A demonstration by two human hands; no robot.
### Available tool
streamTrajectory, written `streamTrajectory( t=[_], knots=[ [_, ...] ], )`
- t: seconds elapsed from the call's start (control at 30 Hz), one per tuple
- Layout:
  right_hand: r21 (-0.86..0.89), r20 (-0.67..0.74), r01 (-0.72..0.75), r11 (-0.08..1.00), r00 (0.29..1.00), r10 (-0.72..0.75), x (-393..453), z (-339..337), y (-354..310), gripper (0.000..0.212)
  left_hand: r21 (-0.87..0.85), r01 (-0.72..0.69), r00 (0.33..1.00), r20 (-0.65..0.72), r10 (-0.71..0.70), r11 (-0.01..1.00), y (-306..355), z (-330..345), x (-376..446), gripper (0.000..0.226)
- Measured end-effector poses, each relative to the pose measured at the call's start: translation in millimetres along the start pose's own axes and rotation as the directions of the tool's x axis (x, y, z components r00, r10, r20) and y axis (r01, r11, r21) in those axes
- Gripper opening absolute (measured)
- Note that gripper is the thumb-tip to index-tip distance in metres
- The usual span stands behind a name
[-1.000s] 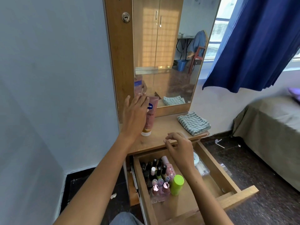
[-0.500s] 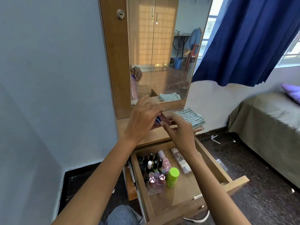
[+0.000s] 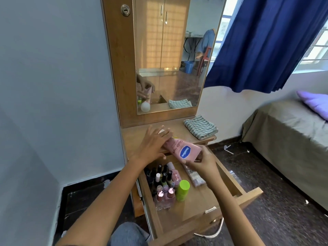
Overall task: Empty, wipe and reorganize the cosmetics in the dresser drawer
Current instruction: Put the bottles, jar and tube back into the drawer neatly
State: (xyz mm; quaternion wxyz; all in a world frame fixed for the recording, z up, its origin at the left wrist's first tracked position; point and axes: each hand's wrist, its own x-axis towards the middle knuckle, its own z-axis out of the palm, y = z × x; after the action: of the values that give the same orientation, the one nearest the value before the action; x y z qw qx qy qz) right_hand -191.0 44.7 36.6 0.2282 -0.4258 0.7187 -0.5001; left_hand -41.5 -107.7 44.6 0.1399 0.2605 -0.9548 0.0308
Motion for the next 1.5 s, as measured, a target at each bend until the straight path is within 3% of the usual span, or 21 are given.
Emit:
streamTrajectory(
  t=[0.13,0.2,0.27,0.37,0.43,0.53,0.63,0.73,0.87,0.93,1.03,1.13,1.27,1.5],
  knots=[
    [0.058,0.029,-0.128,0.99,0.992,0.127,0,-8,11,0.06,0.053,-0.109,0.991,0.086,0.104,0.993,6,-6,21,0.073],
    [-0.004,-0.013,-0.122,0.993,0.992,0.122,1,-10,14,0.067,0.092,-0.154,0.986,0.072,0.147,0.984,9,-8,29,0.061],
    [-0.222,-0.05,-0.072,0.972,0.997,0.062,5,-13,16,0.067,0.113,-0.201,0.978,0.081,0.192,0.973,13,-10,33,0.057],
    [-0.591,-0.057,-0.006,0.807,0.998,-0.035,13,-12,18,0.07,0.117,-0.269,0.963,0.03,0.267,0.956,17,-6,37,0.047],
    [-0.677,-0.026,0.049,0.734,0.996,-0.09,17,-6,17,0.069,0.098,-0.278,0.959,-0.032,0.282,0.956,20,-3,42,0.039],
    [-0.666,0.032,0.111,0.737,0.992,-0.121,23,9,18,0.068,0.088,-0.208,0.977,0.072,0.202,0.974,25,-2,47,0.035],
    [-0.7,0.001,0.184,0.69,0.967,-0.256,32,15,21,0.066,0.041,-0.192,0.98,0.056,0.189,0.981,22,-3,49,0.033],
    [-0.68,0.059,0.226,0.697,0.965,-0.256,37,17,20,0.066,0.049,-0.175,0.984,0.041,0.173,0.983,22,-4,44,0.034],
    [-0.684,0.056,0.209,0.699,0.97,-0.236,38,15,21,0.058,0.096,-0.144,0.988,-0.04,0.148,0.985,30,1,29,0.058],
    [-0.702,0.021,0.154,0.696,0.98,-0.196,34,4,23,0.062,0.092,-0.044,0.991,-0.118,0.055,0.995,33,7,12,0.066],
    [-0.729,-0.013,0.032,0.684,0.998,-0.061,25,-23,27,0.062,-0.004,0.128,0.979,-0.158,-0.127,0.992,35,24,-23,0.054],
    [-0.74,-0.001,-0.078,0.668,0.993,0.115,14,-45,34,0.054,-0.018,0.274,0.962,-0.004,-0.274,0.962,39,32,-50,0.064],
    [-0.778,0.022,-0.119,0.617,0.976,0.217,7,-41,43,0.054,0.029,0.357,0.925,0.129,-0.357,0.934,40,38,-59,0.062],
    [-0.821,0.035,-0.119,0.559,0.965,0.258,14,-3,52,0.054,-0.001,0.411,0.898,0.175,-0.404,0.912,42,43,-61,0.064]
  ],
)
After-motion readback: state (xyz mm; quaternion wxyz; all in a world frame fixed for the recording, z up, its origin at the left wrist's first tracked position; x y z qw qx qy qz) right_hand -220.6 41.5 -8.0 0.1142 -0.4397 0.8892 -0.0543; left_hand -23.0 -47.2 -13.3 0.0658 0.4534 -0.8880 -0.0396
